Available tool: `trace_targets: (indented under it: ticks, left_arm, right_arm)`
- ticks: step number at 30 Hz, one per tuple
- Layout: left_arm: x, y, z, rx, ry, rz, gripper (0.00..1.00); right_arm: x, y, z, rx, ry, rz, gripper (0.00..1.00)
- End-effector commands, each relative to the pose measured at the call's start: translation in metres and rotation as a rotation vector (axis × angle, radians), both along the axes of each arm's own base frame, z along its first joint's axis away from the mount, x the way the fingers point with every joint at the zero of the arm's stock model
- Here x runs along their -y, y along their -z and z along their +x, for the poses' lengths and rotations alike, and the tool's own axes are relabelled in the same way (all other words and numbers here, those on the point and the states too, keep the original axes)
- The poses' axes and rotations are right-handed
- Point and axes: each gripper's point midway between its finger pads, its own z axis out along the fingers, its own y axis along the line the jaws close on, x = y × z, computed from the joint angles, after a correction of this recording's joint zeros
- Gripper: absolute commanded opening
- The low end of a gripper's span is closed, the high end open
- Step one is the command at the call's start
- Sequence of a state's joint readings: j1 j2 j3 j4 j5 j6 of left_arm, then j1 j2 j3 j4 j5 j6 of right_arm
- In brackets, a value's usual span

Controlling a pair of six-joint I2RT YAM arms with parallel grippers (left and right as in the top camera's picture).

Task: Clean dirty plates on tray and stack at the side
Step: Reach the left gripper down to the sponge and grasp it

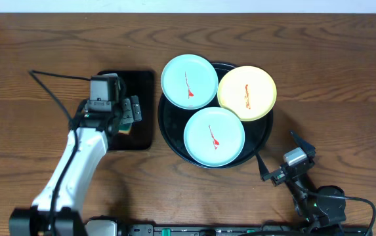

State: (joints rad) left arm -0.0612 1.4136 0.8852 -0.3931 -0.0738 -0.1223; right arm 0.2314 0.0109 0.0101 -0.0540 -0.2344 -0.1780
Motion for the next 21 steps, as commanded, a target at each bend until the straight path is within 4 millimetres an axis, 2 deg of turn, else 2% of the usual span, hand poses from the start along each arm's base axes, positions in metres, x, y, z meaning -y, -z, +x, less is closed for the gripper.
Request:
trace_targets:
  ticks: [1, 15, 21]
  left_arm:
    - [-0.003, 0.005, 0.015, -0.003, 0.034, 0.05, 0.95]
    - [-0.001, 0.033, 0.049, 0.037, 0.089, 0.085, 0.92]
    - [-0.001, 0.054, 0.051, 0.001, 0.089, 0.086, 0.88]
  right_arm:
    - [-0.001, 0.001, 0.0, 0.005, -0.004, -0.009, 0.99]
    - [-0.001, 0.001, 0.0, 0.005, -0.004, -0.009, 0.99]
    - [-0.001, 0.001, 0.0, 0.005, -0.004, -0.009, 0.99]
